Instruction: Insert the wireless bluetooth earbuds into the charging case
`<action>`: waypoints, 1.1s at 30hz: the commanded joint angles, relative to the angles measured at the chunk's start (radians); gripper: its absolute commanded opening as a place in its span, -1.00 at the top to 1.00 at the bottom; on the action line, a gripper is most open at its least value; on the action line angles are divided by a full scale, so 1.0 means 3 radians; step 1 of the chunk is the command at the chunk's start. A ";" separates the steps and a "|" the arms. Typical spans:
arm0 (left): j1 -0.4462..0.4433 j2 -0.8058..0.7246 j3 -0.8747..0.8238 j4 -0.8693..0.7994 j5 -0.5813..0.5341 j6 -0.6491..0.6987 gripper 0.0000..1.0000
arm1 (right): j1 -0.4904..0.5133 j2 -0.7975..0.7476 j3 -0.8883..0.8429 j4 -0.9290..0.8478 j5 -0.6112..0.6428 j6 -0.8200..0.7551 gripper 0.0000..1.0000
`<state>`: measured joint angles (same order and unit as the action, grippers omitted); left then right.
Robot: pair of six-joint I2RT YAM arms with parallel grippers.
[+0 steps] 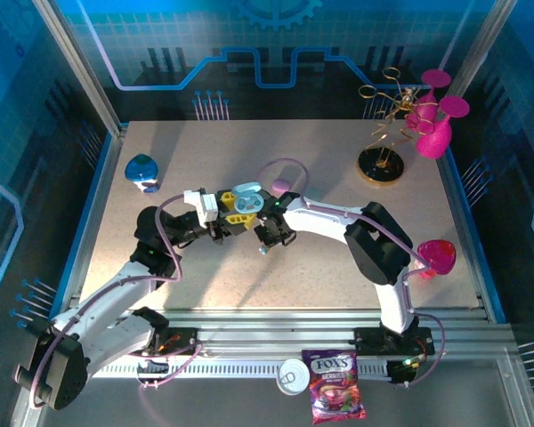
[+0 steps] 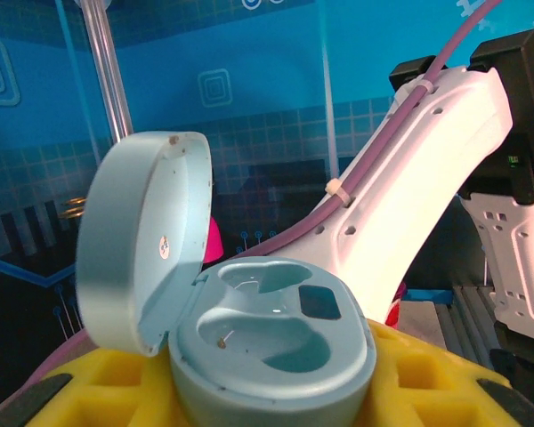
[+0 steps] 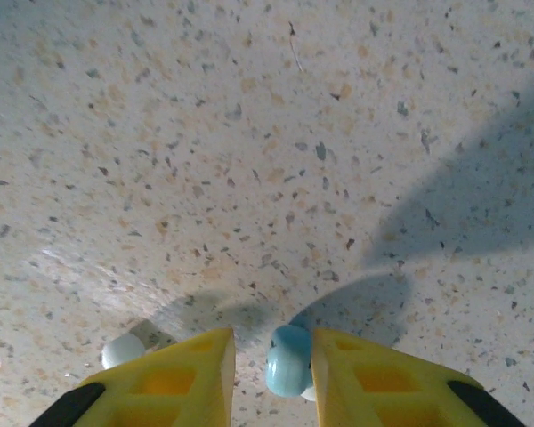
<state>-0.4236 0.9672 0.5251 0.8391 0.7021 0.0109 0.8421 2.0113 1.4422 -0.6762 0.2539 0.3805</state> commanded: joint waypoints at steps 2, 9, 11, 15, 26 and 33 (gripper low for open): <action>-0.0017 -0.0025 -0.0012 -0.0008 -0.0045 0.0082 0.41 | 0.0028 0.0123 0.0083 -0.0214 0.0130 0.0038 0.46; -0.0021 0.0016 -0.0012 0.0027 -0.0037 0.0061 0.41 | 0.0025 0.0168 0.0079 -0.0200 0.0130 0.0060 0.59; -0.0020 0.0023 -0.0012 0.0031 -0.0034 0.0057 0.41 | 0.0011 0.0168 0.0072 -0.0180 0.0119 0.0065 0.60; -0.0018 0.0030 -0.0011 0.0032 -0.0028 0.0051 0.41 | -0.0014 0.0163 0.0080 -0.0154 0.0090 0.0071 0.60; -0.0019 0.0060 -0.0002 0.0046 -0.0018 0.0040 0.41 | -0.0028 0.0141 0.0104 -0.0062 0.0058 0.0079 0.47; -0.0020 0.0069 0.0004 0.0052 -0.0009 0.0030 0.41 | -0.0045 0.0180 0.0105 -0.0047 0.0035 0.0081 0.49</action>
<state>-0.4236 0.9874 0.5251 0.8349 0.6998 0.0097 0.8364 2.0445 1.4498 -0.6876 0.2760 0.3916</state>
